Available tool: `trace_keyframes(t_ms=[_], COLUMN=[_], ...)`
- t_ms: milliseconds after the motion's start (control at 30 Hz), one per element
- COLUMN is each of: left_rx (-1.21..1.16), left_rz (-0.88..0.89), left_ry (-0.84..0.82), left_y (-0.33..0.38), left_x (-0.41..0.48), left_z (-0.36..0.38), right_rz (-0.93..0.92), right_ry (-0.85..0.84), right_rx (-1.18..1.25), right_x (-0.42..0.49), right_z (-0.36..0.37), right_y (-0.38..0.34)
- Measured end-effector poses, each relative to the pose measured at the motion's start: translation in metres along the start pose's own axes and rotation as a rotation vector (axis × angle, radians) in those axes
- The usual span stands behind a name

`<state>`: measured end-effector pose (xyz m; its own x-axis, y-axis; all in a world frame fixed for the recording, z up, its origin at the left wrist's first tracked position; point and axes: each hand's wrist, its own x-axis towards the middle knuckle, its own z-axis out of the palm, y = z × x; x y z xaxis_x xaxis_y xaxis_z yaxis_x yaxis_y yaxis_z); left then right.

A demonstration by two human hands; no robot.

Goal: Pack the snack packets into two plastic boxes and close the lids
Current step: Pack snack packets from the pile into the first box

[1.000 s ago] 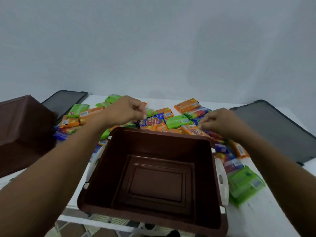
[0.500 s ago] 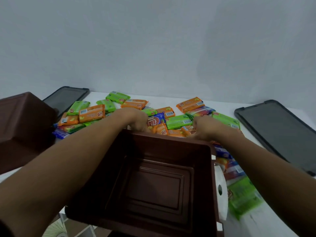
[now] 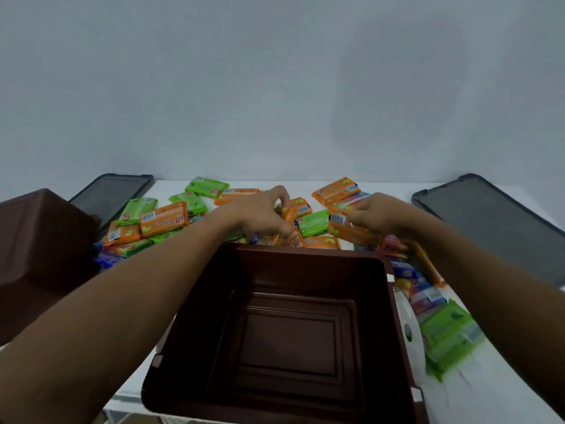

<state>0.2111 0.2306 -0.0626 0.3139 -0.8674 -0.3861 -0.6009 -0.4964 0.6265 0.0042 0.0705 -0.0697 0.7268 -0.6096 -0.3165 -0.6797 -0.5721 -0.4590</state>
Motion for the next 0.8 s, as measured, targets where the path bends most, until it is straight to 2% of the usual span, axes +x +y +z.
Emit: trace_keyframes(t_ms=[133,300,467,667,800], left_rx=[-0.150,-0.021,0.098,0.359,0.429], left_rz=[0.173,0.341,0.367,0.352,0.372], left_ry=[0.042,0.026,-0.052,-0.141,-0.256], left_y=[0.015,0.036,0.045,0.029,0.018], left_x=[-0.016,-0.040,-0.065,-0.089,-0.099], left_z=[-0.020,-0.044,-0.048,-0.040,-0.027], right_rz=[0.043,-0.087,-0.148,-0.227,-0.232], right_ry=[0.010,-0.050,-0.169,-0.025,0.048], right_rx=[0.618,0.742,0.591,0.134,-0.102], right_x=[-0.017,-0.042,-0.070,-0.111,-0.129], right_z=[-0.023,-0.053,-0.056,-0.027,0.006], right_y=[-0.007,-0.026,-0.038,-0.054,-0.065])
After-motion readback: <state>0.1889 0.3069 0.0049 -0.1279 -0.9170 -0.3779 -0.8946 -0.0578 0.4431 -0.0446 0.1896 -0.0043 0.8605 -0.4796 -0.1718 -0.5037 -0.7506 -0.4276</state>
